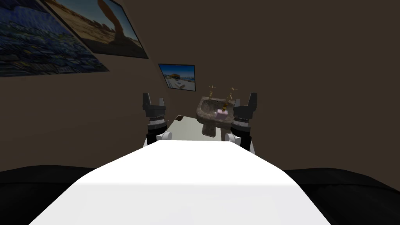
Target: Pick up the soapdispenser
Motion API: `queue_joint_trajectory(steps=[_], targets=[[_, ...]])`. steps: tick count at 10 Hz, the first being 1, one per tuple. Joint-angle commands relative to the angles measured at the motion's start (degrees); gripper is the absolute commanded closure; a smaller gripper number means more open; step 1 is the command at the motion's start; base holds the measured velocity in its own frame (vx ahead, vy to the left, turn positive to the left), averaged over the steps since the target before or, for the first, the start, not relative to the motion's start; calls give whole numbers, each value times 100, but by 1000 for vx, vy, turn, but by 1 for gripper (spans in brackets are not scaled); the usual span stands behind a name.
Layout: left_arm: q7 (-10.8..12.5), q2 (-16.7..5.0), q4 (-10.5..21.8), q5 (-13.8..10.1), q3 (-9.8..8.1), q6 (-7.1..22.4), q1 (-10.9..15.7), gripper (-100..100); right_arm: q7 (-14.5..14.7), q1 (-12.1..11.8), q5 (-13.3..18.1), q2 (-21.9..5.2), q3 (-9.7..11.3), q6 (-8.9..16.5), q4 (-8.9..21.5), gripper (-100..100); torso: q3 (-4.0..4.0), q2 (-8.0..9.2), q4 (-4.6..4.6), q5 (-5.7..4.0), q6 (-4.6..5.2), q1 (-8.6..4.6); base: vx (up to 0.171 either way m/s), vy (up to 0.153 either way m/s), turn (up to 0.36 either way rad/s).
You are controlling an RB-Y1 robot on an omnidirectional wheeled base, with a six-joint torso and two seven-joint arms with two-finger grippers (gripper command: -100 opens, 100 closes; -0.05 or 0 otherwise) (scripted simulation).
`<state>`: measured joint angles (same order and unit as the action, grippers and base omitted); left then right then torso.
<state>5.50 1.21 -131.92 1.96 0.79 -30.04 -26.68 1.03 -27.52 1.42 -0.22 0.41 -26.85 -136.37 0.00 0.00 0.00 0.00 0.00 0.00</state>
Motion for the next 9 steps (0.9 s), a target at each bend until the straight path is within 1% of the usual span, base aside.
queue_joint_trajectory(steps=[1, 3, 6, 7, 8, 9], targets=[[0, 0, 0, 0, 0, 0, 0, 0, -43, -1, 56, -218, 53, -63, 83, -100, 0, 0, 0, 0, 0, 0, 16, 6, -8], [0, 0, 0, 0, 0, 0, 0, 0, -105, 11, 131, -504, 109, -172, 182, -100, -4, -6, -1, 0, 0, 2, 12, 10, 9], [0, 0, 0, 0, 0, 0, 0, 0, -242, 50, 295, -1037, 219, -438, 374, -100, 4, 8, 2, 1, -1, 4, -29, 17, 26], [0, 0, 0, 0, 0, 0, 1, 0, -242, 50, 295, -1111, 219, -438, 374, -100, 8, 14, 3, 1, 0, 6, -35, 15, 8], [0, 0, 0, 0, 0, 0, 0, 0, -297, 62, 366, -1331, 266, -551, 455, -100, 8, 14, 3, 1, 0, 5, -38, 15, 18], [0, 0, 0, 0, 0, 0, 1, 0, -297, 62, 366, -1357, 266, -551, 455, -100, 9, 15, 3, 1, 0, 5, -33, 11, 14]])
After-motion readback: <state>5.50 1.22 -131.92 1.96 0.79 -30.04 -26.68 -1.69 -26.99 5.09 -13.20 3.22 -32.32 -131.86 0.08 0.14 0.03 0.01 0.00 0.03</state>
